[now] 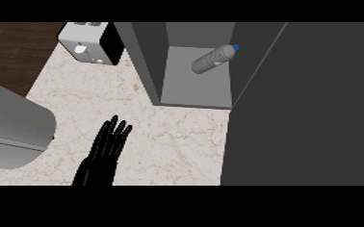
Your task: Pick up the bottled water, place it into the cabinet and close the cabinet
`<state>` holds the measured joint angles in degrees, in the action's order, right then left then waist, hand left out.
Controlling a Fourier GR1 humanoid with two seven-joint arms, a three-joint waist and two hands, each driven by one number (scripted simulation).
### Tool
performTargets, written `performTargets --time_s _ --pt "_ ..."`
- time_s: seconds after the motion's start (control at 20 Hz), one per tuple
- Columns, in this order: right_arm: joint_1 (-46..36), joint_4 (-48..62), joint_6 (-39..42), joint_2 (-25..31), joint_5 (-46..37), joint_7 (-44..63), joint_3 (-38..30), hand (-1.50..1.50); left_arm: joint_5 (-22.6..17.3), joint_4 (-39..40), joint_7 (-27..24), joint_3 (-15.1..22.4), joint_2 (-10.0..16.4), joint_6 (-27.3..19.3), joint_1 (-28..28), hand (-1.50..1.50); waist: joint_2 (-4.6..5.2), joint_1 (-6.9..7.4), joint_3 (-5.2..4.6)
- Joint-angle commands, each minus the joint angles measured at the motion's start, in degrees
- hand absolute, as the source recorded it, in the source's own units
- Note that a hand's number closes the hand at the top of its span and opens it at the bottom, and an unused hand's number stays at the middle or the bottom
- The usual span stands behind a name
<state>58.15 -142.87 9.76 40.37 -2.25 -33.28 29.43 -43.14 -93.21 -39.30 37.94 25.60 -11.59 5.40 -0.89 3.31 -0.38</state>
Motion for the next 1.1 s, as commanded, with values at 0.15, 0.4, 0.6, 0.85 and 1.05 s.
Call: performTargets --time_s 0.15,0.4,0.6,0.85,1.05 --pt "-6.22 -10.79 0.99 5.73 -10.54 8.09 3.23 1.50 -2.83 -4.30 -4.44 -5.69 10.59 7.72 8.35 -1.50 0.44 0.53 -0.20" --pt "-9.47 -10.21 -1.51 3.33 -9.04 13.42 11.16 1.50 -4.56 -4.72 -8.69 -9.23 15.86 13.28 14.47 -1.50 0.60 1.02 -0.36" --pt "-15.11 -9.76 -1.40 3.26 -5.21 19.96 13.32 1.50 -6.11 -6.11 -9.39 -11.06 19.58 17.94 16.57 -1.50 1.45 2.49 -0.31" --pt "-26.27 -6.02 -0.01 2.04 -3.76 22.84 12.96 1.50 -5.07 -7.51 -10.64 -11.06 22.43 21.14 18.90 -1.50 1.92 6.04 -0.39" --pt "-33.52 -3.67 1.57 1.43 -2.87 27.68 15.09 1.50 -6.54 -7.47 -10.37 -13.38 24.19 22.23 18.48 -1.50 2.00 5.89 -0.43"
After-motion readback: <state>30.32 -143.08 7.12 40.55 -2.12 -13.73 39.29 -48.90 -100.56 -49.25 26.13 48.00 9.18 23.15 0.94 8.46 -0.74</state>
